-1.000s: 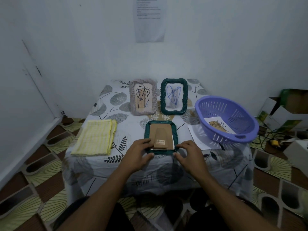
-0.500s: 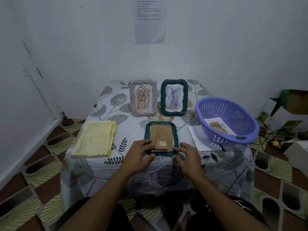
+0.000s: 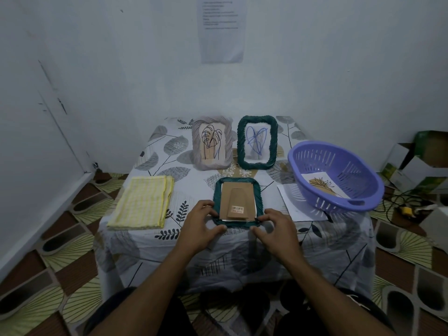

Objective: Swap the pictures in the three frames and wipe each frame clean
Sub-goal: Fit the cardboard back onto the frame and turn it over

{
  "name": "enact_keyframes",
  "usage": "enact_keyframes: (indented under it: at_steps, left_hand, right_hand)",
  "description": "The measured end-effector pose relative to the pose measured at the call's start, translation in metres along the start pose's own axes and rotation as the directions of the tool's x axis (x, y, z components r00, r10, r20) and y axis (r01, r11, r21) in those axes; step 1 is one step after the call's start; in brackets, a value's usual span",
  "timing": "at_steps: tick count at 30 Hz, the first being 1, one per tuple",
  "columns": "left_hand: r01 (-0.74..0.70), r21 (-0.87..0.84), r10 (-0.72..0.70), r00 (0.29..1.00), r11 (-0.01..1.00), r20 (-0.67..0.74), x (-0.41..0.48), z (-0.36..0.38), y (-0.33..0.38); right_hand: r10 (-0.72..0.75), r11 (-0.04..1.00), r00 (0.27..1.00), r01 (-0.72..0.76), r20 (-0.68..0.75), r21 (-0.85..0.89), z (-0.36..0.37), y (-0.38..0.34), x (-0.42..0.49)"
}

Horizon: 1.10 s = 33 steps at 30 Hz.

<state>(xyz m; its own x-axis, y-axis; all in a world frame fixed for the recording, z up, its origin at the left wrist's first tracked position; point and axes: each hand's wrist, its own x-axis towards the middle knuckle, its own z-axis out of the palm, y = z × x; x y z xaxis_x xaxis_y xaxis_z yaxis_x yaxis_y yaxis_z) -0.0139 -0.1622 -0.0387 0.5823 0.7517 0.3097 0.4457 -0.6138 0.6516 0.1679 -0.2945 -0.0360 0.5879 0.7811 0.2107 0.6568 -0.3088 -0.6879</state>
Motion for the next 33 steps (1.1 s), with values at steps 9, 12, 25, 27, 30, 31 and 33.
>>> enact_keyframes:
  at_steps: [9,12,25,27,30,31,33]
  left_hand:
    - [-0.043,-0.029,0.043,0.999,0.999,-0.007,-0.002,0.001,-0.001]
    - [-0.077,0.030,0.077,0.997,0.997,0.013,-0.002,-0.002,-0.001]
    - [-0.032,0.111,0.003,0.967,0.993,0.253,0.066,0.012,0.045]
    - [0.051,0.155,-0.087,0.969,0.987,0.232,0.072,0.016,0.051]
    - [0.157,0.169,-0.197,0.946,0.973,0.259,0.078,0.012,0.066]
    - [0.178,0.129,-0.206,0.942,0.976,0.263,0.080,0.008,0.072]
    - [0.217,-0.030,-0.205,0.951,0.976,0.231,0.081,-0.002,0.085]
  right_hand:
    - [-0.019,0.999,0.999,0.018,-0.030,-0.030,-0.001,-0.004,-0.002]
    - [-0.075,0.993,0.997,0.073,-0.016,-0.093,-0.003,-0.002,-0.003]
    - [0.329,0.894,0.936,-0.352,0.127,0.277,-0.014,-0.029,0.072]
    - [0.385,0.809,0.907,-0.421,0.172,0.410,-0.009,-0.029,0.078]
    - [0.384,0.569,0.900,-0.406,0.206,0.715,-0.016,-0.039,0.077]
    - [0.350,0.489,0.906,-0.393,0.237,0.779,-0.020,-0.043,0.077]
    - [0.260,0.382,0.921,-0.375,0.291,0.844,-0.027,-0.050,0.078]
